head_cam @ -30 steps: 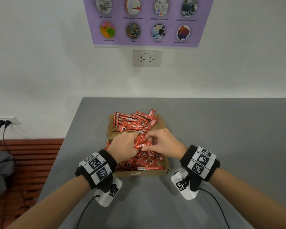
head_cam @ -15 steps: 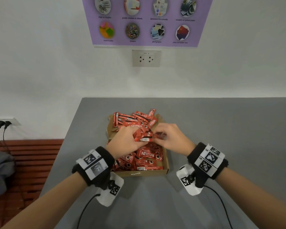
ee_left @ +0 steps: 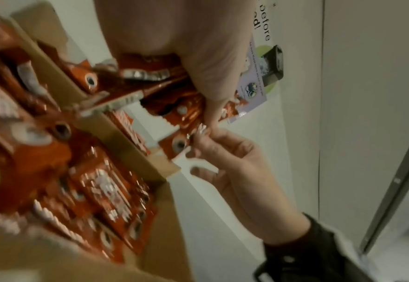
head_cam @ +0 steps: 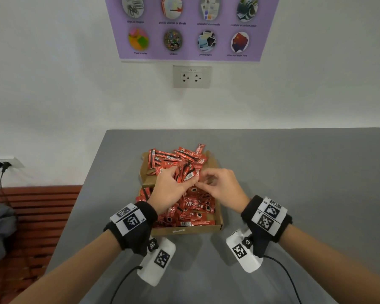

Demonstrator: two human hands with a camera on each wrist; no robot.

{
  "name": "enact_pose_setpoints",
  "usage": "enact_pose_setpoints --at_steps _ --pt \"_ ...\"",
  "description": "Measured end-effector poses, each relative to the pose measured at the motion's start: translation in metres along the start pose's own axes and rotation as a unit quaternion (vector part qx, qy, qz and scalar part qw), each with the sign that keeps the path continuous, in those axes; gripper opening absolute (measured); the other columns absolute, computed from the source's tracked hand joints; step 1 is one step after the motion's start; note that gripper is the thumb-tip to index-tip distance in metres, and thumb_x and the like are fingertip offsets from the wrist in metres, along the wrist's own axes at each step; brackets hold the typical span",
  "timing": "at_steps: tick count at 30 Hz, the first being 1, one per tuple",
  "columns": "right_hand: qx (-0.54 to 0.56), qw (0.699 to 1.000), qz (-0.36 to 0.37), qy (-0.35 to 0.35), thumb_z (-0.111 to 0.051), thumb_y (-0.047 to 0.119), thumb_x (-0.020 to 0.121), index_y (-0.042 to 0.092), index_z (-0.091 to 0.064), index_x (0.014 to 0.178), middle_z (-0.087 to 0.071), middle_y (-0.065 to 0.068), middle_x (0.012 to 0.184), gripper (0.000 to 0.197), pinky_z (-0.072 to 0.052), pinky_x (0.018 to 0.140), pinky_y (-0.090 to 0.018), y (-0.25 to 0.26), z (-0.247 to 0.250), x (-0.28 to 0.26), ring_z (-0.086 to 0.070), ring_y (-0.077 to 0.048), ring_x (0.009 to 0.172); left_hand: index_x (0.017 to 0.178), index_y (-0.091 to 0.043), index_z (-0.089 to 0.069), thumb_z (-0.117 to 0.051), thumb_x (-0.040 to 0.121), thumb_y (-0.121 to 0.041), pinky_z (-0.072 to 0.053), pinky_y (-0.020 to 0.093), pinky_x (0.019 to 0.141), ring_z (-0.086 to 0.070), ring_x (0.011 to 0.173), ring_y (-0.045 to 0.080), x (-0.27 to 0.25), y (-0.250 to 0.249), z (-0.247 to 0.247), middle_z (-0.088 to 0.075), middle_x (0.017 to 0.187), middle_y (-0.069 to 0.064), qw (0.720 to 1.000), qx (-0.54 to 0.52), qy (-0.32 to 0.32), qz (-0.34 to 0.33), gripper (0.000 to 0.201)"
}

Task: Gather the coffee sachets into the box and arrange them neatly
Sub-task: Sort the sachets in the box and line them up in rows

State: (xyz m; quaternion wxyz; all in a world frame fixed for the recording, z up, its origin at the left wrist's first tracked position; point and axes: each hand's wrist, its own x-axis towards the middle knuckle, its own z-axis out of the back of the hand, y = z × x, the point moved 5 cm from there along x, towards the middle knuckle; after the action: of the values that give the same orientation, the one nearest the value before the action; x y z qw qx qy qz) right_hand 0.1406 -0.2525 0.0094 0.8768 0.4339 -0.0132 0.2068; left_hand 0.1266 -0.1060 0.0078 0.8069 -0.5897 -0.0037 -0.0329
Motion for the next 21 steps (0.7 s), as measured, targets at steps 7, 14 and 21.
enact_pose_setpoints --at_steps 7,14,21 --pt "-0.154 0.975 -0.022 0.159 -0.064 0.017 0.087 0.010 -0.069 0.095 -0.069 -0.001 0.091 0.012 -0.047 0.068 -0.011 -0.020 -0.011 -0.008 -0.058 -0.003 0.073 0.075 -0.014 -0.057 -0.051 0.091 -0.025 -0.041 0.017 0.054 -0.051 0.057 0.008 -0.006 0.022 0.003 -0.062 0.076 0.000 0.868 0.412 0.272 -0.059 0.020" --pt "-0.233 0.949 -0.009 0.214 -0.059 0.016 0.087 0.012 -0.067 0.093 -0.069 -0.001 0.089 0.011 -0.053 0.076 -0.030 -0.011 -0.035 -0.008 -0.064 -0.014 0.080 0.109 -0.021 -0.063 -0.051 0.089 -0.046 -0.042 0.017 0.081 -0.058 0.092 0.010 -0.029 0.046 -0.010 -0.057 0.110 -0.009 0.811 0.450 0.329 -0.179 0.034" --pt "-0.282 0.932 -0.009 0.227 -0.064 0.013 0.079 0.011 -0.068 0.087 -0.069 -0.002 0.086 0.010 -0.051 0.074 -0.033 -0.006 -0.038 -0.002 -0.062 -0.018 0.079 0.117 -0.021 -0.058 -0.049 0.091 -0.048 -0.048 0.027 0.088 -0.059 0.095 0.014 -0.027 0.050 -0.017 -0.059 0.110 -0.002 0.793 0.466 0.359 -0.158 0.039"
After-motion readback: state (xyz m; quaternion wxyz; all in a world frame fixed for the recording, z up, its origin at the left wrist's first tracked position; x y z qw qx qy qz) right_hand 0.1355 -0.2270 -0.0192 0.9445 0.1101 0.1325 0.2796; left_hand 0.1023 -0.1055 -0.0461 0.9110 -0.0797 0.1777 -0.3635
